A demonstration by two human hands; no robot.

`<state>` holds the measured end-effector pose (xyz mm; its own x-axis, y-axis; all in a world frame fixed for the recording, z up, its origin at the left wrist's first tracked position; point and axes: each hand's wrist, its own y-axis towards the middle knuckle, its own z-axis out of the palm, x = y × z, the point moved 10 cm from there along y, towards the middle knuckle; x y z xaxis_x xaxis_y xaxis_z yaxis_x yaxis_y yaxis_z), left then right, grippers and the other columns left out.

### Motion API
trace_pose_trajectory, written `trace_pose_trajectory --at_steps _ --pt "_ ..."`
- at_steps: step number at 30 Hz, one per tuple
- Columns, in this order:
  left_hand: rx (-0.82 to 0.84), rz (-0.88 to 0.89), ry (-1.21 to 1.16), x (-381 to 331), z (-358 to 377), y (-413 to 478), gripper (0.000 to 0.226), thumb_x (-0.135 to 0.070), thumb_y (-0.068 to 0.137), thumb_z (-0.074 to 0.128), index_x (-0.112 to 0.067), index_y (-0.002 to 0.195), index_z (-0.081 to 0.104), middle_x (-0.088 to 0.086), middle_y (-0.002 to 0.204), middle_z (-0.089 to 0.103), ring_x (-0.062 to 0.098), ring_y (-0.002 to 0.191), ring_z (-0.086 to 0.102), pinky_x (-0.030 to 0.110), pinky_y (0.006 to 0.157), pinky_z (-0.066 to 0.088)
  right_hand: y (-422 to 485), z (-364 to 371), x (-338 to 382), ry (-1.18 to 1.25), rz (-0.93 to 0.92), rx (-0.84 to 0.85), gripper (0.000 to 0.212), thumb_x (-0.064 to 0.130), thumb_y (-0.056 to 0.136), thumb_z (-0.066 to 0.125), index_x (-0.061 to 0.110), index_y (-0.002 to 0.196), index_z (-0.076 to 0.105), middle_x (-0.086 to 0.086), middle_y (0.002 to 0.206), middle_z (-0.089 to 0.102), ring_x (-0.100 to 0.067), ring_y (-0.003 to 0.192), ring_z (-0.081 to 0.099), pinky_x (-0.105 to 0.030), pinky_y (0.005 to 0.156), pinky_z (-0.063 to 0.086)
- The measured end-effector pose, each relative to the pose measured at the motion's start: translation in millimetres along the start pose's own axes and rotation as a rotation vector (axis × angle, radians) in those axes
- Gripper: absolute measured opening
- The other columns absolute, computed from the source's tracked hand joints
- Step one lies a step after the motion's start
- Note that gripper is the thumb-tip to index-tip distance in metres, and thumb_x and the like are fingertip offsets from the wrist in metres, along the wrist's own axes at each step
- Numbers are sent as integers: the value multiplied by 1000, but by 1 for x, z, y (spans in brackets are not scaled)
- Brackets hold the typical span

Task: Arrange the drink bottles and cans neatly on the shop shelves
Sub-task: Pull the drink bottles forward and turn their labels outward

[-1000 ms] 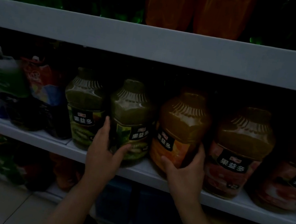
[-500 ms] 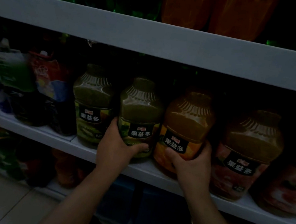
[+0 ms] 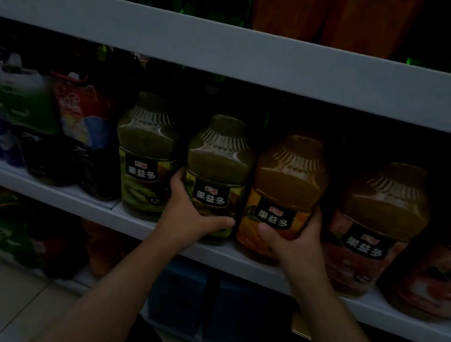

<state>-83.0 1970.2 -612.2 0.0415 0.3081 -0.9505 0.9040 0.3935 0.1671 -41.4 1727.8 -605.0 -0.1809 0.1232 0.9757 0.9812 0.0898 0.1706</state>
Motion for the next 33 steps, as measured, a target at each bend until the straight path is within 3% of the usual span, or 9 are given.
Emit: trace_pose_trajectory --at_steps 3,8,16,20,22,24,28,30,33 --pt "-144 90 110 -10 0 -8 130 -58 35 89 -52 136 7 -8 145 29 9 131 31 29 106 31 -3 2 12 -118 -85 -167 129 60 35 87 51 139 11 21 130 39 0 115 44 -21 90 37" --pt "-224 105 225 -12 -2 -7 127 -63 37 84 -47 138 8 0 142 37 17 130 39 36 105 39 -5 -9 14 -191 -138 -327 120 61 40 84 43 140 21 14 133 45 -9 120 46 -34 98 42" --pt "-141 88 255 -12 -10 -4 130 -62 39 85 -44 140 5 1 145 35 19 133 36 30 104 31 7 -10 15 -122 -171 -154 110 55 44 88 42 138 33 19 125 54 2 113 53 -30 91 49" --pt "-178 37 456 -18 -20 -14 128 -70 44 80 -29 145 14 6 137 49 25 122 50 37 94 46 0 -11 13 -107 -135 -135 102 57 49 85 48 137 32 35 116 51 24 103 46 -15 79 44" --pt "-250 90 601 -27 -30 -23 115 -73 55 73 -20 145 25 6 126 59 25 112 58 36 83 51 -11 -10 14 -142 -141 -180 97 54 59 81 43 141 29 26 128 49 15 113 45 -21 89 43" --pt "-284 132 627 -32 -36 -29 101 -69 63 71 -19 142 33 4 121 62 23 108 59 36 82 53 -30 -7 19 -243 -198 -281 93 54 70 73 37 146 21 10 145 35 2 128 33 -29 101 34" --pt "-258 123 591 -33 -34 -26 99 -66 67 71 -17 144 33 4 124 60 19 112 57 33 89 51 -66 17 45 -395 -440 -406 75 47 84 62 29 146 22 5 154 13 -7 137 15 -31 103 21" --pt "-241 119 594 -32 -33 -26 100 -67 69 69 -16 145 29 4 124 59 19 111 57 29 86 50 -73 28 63 -444 -571 -418 67 40 82 60 20 140 33 -5 151 18 -19 137 20 -38 103 26" --pt "-222 113 587 -30 -32 -30 99 -66 72 65 -16 147 26 5 125 57 20 110 56 29 85 48 -78 51 91 -459 -731 -358 53 31 80 55 13 128 44 -11 137 35 -16 129 29 -33 104 27"
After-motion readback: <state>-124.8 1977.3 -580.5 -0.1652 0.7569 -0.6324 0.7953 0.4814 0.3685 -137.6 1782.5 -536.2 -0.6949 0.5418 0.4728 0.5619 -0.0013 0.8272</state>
